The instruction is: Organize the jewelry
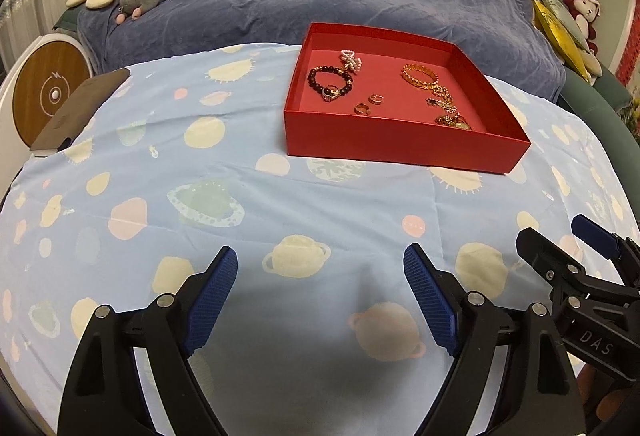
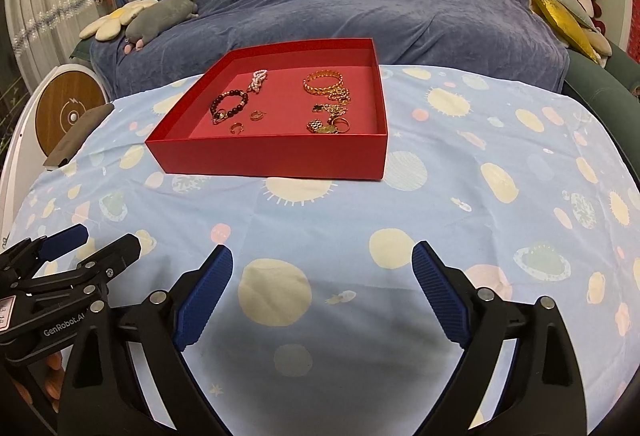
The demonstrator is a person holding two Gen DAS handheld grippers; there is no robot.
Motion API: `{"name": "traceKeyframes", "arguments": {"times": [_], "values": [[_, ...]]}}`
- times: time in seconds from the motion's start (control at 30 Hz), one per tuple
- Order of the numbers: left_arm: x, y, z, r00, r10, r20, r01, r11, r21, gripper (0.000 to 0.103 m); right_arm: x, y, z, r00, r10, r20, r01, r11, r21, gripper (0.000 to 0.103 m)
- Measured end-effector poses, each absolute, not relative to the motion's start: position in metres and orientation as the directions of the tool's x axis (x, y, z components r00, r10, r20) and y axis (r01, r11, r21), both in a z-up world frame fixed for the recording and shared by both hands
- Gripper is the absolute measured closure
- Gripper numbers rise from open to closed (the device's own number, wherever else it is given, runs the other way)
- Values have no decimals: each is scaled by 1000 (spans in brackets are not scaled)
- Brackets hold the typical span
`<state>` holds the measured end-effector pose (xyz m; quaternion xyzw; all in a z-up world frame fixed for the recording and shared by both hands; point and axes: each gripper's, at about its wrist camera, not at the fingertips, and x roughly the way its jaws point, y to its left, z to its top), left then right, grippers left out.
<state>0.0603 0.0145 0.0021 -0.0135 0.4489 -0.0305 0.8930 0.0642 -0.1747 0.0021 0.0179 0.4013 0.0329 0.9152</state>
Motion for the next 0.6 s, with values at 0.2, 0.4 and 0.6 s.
{"name": "traceKeyframes", "arguments": {"times": [0.2, 0.4, 0.6], "values": [[62, 6, 6, 607, -51, -793, 36, 999, -36, 18, 63, -178, 3, 683, 56, -728, -27, 998, 52, 9], [62, -1, 5, 615, -29, -788, 32, 999, -12, 18, 59, -181, 5, 696, 36, -717, -17, 999, 34, 8], [61, -10, 9, 634, 3, -773, 35, 999, 33, 18, 57, -188, 6, 702, 23, -712, 3, 999, 35, 7]]}}
